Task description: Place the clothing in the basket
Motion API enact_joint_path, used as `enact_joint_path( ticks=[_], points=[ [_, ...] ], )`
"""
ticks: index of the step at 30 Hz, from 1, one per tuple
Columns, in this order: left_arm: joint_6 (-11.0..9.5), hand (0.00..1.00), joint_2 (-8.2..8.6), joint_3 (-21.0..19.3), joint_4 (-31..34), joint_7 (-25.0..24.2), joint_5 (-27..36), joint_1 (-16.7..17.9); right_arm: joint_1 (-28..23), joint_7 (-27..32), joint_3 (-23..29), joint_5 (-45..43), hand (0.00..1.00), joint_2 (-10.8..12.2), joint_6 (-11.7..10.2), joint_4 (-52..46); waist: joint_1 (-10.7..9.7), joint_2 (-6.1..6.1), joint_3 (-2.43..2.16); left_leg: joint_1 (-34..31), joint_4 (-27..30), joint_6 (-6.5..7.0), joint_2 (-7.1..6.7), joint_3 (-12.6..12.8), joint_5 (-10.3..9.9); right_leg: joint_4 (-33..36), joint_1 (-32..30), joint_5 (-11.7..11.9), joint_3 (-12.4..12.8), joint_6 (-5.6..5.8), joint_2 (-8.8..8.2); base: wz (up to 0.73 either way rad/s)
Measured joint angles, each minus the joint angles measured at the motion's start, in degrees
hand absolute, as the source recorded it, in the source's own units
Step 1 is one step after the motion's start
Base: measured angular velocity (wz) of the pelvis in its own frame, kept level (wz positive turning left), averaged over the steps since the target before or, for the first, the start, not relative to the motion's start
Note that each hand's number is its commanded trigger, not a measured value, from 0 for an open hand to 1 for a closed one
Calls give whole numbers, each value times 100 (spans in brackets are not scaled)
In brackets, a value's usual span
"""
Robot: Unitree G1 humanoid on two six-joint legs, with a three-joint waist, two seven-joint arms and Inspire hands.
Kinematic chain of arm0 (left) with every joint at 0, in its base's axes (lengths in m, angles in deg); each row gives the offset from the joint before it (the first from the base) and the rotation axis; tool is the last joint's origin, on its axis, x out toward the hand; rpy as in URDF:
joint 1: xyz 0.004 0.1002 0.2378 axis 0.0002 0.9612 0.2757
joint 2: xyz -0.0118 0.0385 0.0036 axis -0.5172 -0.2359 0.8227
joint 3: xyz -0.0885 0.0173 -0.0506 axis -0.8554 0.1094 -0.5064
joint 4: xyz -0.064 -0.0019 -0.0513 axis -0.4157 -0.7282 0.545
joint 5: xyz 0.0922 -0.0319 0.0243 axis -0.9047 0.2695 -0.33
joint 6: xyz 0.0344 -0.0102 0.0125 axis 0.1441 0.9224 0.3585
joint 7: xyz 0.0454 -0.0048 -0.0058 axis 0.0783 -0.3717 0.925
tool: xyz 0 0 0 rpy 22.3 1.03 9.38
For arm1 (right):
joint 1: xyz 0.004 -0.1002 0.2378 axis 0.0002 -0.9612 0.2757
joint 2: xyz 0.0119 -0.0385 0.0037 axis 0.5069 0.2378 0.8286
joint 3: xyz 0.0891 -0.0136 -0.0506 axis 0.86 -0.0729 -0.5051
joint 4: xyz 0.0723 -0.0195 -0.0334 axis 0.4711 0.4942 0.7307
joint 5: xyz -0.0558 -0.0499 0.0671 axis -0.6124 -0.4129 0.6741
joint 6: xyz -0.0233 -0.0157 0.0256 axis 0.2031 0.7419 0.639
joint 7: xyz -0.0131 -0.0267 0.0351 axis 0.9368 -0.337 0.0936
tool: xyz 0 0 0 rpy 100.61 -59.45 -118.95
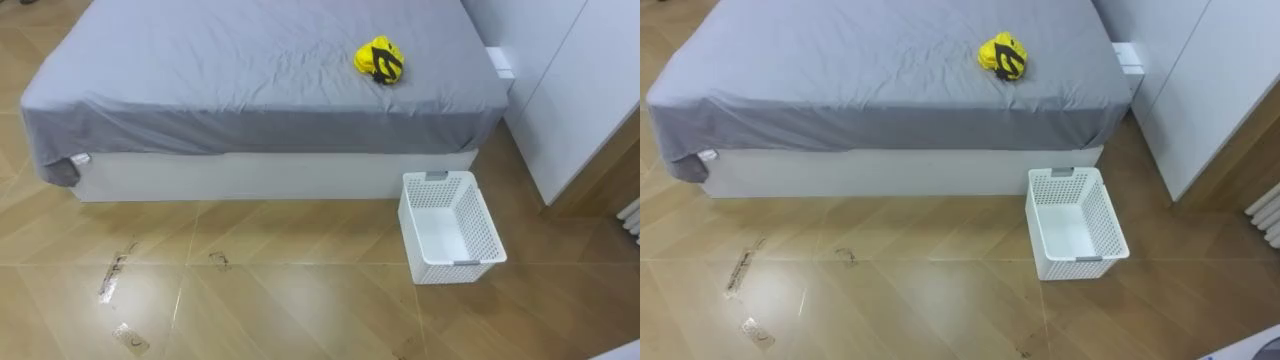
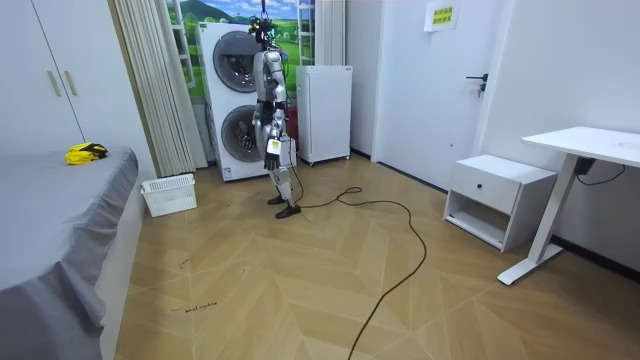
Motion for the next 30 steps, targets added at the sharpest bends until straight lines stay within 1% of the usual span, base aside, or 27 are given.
enact_joint_path(
  ticks=[2, 6, 10, 13, 17, 22, 24, 25, 26, 28, 29, 30],
  points=[
    [0, 0, 1, 1, 0, 0, -3, -7, 16, -27, -10, -9, 0, 1, 0, -5, 7, 7, -15, -61, 2, 0, 1, 9, 0, 13, -68, 0, -4, 0, -1, 0],
    [0, 0, 1, 0, 0, 0, 2, 3, 6, -55, 8, -24, 0, -5, -1, -11, -5, 14, -20, -88, 21, 2, 2, 12, 1, 48, -105, 0, -5, 0, -5, 0],
    [0, 0, 1, -9, -2, -40, -6, 1, 9, -74, 24, -25, 0, -3, -2, -12, -4, 20, -20, -87, 19, 2, 3, 5, 1, 69, -105, 0, -15, 0, -8, 0],
    [0, 0, 1, -14, -5, -138, -7, 2, 4, -124, 34, -13, 0, -2, -2, -14, -8, 23, -10, -94, 23, 2, 2, -15, 1, 70, -99, 0, -53, 0, -9, 4],
    [0, 0, 1, -3, -1, -172, 3, -1, 4, -154, 35, -13, 0, -3, -2, -39, -22, 26, -14, -111, 46, 2, 3, -22, 0, 72, -103, 0, -57, 0, -9, 0],
    [0, 0, -2, 6, 2, -247, 116, -6, 14, -242, 22, -103, 0, -6, -2, -72, -24, 52, -22, -135, 79, 3, 18, -4, -2, 95, -127, 0, -150, 0, -12, -1],
    [0, 0, -3, -1, 4, -249, 111, -22, 28, -275, 23, -195, 0, -10, -2, -70, -19, 40, -20, -201, 169, -5, 35, -7, -11, 147, -165, -9, -212, -14, -11, 5],
    [2, 0, -2, -35, 4, -254, 113, -25, 38, -295, 34, -258, 0, -18, -2, -62, -16, 53, -6, -265, 292, -18, 98, 0, -64, 217, -205, -49, -241, -49, -1, 5],
    [3, 0, -2, -70, 8, -254, 115, -31, 38, -311, 34, -259, 0, -18, -2, -63, -17, 57, 0, -314, 389, -24, 106, 2, -110, 243, -225, -94, -235, -50, 2, 0],
    [12, 0, -12, -149, 18, -251, 131, -20, 64, -341, 29, -219, 0, -16, 0, -57, 10, 58, 5, -569, 954, -91, 197, 7, -388, 591, -388, -336, -239, -113, 55, -4],
    [17, 0, -21, -183, 17, -249, 154, 5, 65, -344, 29, -208, 0, -13, 1, -59, 12, 52, 8, -614, 1086, -114, 217, 7, -434, 690, -413, -398, -257, -136, 63, 8],
    [40, 0, -40, -227, 25, -246, 228, 0, 59, -352, 27, -213, 0, -4, 0, -62, -12, 23, 0, -717, 1348, -177, 257, 27, -497, 833, -491, -568, -292, -183, 61, 28]
  ],
)
